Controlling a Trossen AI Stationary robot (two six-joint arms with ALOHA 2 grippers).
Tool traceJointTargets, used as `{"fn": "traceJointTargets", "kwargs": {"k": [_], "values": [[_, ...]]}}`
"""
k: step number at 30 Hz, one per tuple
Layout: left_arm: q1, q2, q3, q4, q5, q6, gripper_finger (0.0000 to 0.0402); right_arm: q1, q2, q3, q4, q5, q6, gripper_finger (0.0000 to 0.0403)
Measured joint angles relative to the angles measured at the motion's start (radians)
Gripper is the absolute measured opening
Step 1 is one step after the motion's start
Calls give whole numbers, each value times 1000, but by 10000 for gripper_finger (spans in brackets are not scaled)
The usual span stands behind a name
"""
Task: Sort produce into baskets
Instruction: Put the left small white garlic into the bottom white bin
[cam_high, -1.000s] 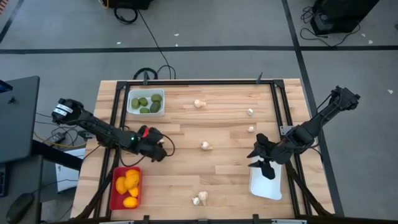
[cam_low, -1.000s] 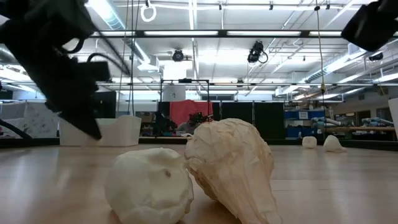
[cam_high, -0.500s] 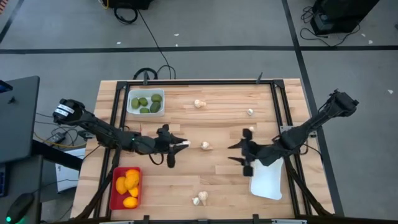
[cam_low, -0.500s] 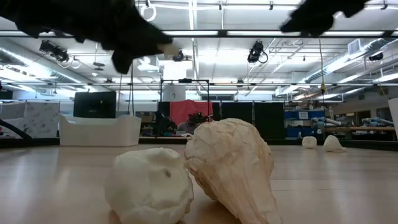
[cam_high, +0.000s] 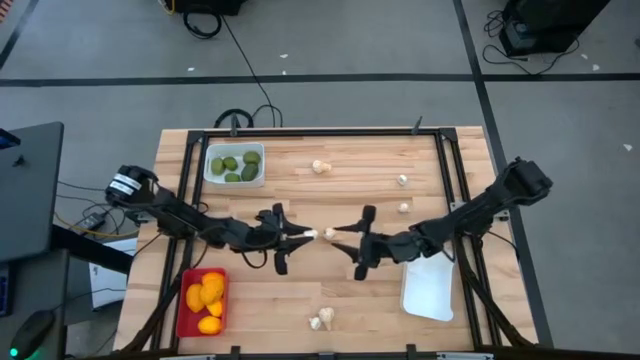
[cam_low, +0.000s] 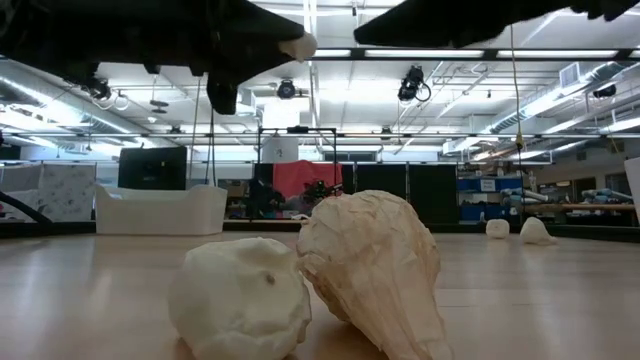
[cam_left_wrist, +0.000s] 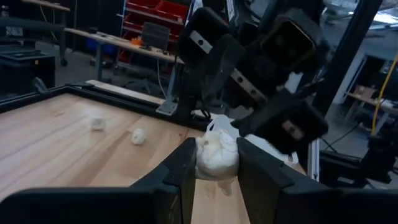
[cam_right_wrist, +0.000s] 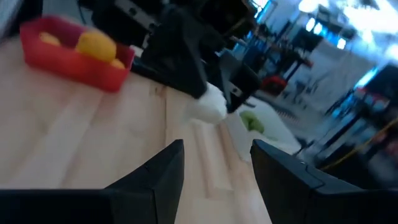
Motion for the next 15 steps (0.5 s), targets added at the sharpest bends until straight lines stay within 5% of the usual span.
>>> {"fn": "traceJointTargets", "kwargs": {"k": [8,15], "values": [[0,102,66,22,13,10,108,-8,130,0,224,-38,-229,198],[0,152,124,23,28,13,108,-8,149,0,215,-53,-294,213]]}}
